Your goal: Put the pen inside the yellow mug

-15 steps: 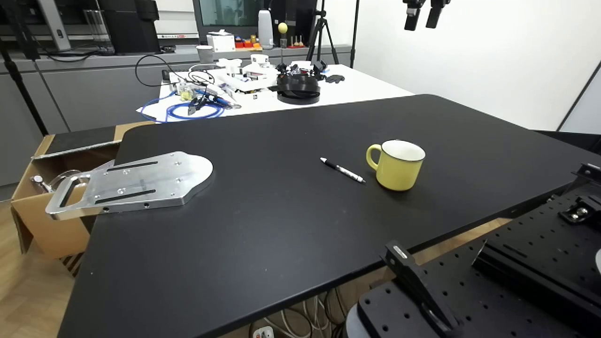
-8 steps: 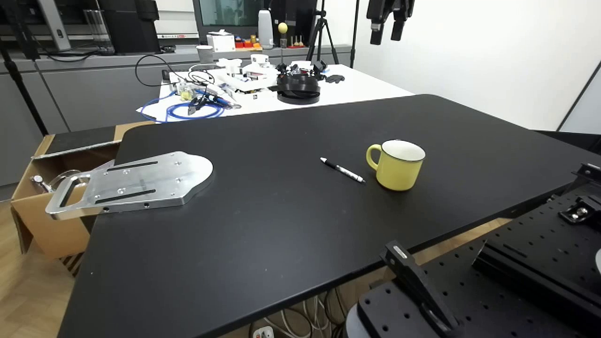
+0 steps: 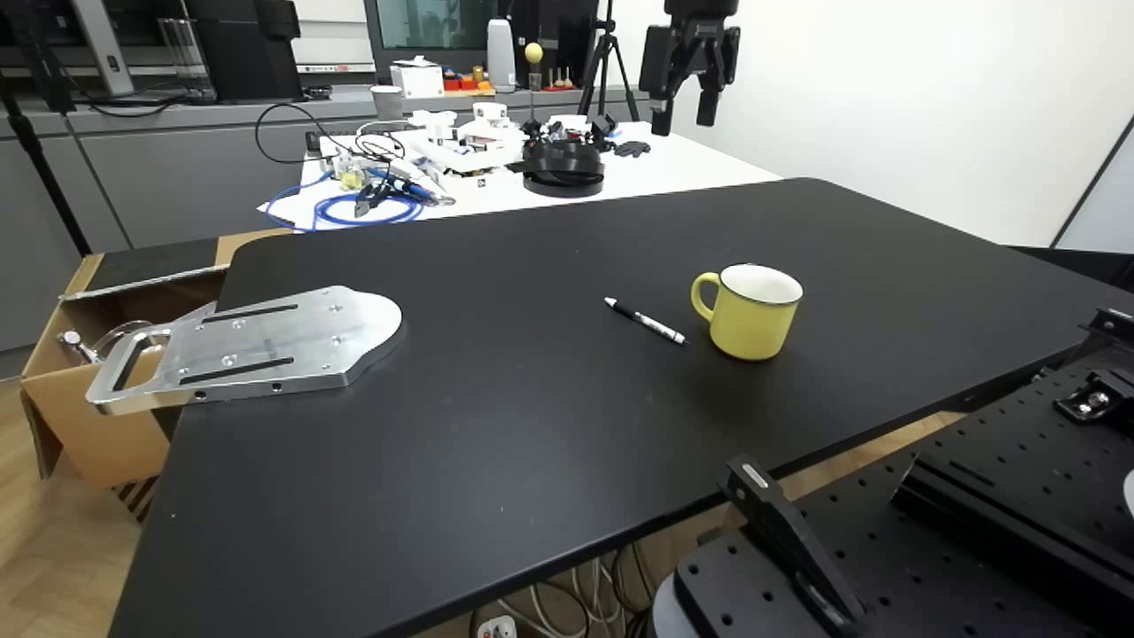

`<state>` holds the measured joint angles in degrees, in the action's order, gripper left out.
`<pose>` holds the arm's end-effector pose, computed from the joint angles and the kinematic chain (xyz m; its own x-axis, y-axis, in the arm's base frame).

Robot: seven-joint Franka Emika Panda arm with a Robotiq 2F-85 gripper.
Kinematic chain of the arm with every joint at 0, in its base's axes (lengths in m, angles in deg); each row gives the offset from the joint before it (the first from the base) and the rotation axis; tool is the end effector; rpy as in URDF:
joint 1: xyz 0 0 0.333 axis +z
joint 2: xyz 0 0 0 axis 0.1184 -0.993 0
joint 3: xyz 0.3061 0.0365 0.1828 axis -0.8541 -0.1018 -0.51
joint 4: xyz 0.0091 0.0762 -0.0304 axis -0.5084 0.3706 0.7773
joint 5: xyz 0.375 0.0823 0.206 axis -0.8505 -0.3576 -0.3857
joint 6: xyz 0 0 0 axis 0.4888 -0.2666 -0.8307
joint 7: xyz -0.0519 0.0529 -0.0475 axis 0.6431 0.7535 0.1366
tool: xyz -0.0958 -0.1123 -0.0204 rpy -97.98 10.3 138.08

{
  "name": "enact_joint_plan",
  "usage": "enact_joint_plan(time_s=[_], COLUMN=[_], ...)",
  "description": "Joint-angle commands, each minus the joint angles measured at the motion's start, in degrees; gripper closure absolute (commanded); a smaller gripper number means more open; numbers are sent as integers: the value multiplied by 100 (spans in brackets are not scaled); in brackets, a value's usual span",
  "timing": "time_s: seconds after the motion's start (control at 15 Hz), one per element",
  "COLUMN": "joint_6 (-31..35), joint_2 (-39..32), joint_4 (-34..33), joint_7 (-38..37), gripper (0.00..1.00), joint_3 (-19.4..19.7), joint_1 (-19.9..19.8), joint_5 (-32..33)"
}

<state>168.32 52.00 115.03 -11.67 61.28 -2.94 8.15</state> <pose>0.5554 0.0698 0.2619 0.9446 0.3282 -0.0020 0.3282 -0.9446 0.0079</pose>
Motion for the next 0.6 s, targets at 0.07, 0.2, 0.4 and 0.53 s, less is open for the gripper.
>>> enact_joint_plan(time_s=[0.07, 0.2, 0.4, 0.53], joint_6=[578, 880, 1241, 1615], joint_2=[-386, -575, -893, -1132], joint_4=[46, 90, 128, 158], joint_7=[-514, -679, -628, -537], gripper=[0, 0, 0, 0], joint_3=[-140, -170, -266, -350], joint_1=[115, 176, 191, 158], joint_5=[-88, -44, -188, -339])
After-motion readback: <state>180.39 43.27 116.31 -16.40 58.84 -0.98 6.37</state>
